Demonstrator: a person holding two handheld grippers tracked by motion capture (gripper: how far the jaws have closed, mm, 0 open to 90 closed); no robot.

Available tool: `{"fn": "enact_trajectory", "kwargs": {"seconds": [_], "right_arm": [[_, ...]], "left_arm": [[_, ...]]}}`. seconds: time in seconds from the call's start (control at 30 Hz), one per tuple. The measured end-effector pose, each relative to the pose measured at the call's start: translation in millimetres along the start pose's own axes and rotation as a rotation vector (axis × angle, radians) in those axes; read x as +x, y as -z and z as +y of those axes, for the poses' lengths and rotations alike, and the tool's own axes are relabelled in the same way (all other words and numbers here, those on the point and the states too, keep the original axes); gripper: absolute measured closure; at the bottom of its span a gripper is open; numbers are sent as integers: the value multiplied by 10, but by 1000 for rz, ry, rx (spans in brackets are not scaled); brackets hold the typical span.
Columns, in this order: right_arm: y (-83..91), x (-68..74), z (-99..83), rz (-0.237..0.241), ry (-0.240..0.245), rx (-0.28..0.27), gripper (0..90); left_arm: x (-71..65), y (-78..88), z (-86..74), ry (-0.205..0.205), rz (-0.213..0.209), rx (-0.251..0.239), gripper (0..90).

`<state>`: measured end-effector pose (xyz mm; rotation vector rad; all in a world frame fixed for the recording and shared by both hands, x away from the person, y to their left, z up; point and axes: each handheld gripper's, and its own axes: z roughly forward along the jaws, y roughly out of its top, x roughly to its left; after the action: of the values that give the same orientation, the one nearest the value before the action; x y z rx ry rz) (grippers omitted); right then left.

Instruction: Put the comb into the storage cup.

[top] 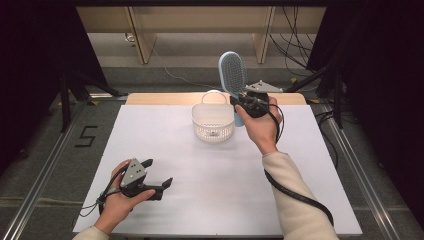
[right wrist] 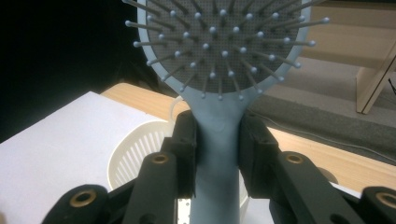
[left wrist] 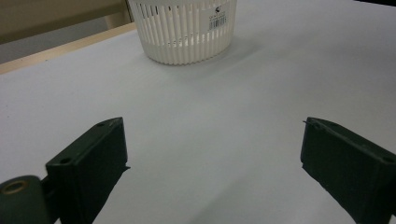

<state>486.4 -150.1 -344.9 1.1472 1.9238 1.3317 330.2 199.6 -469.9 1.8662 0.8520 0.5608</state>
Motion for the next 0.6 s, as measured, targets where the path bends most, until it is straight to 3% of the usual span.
{"fn": "enact_trajectory", "kwargs": {"seconds": [0.6], "right_arm": [[-91,10,23,-1,8,14,704]], "left_arm": [[1,-3,-2,4,-2,-1,68]]}}
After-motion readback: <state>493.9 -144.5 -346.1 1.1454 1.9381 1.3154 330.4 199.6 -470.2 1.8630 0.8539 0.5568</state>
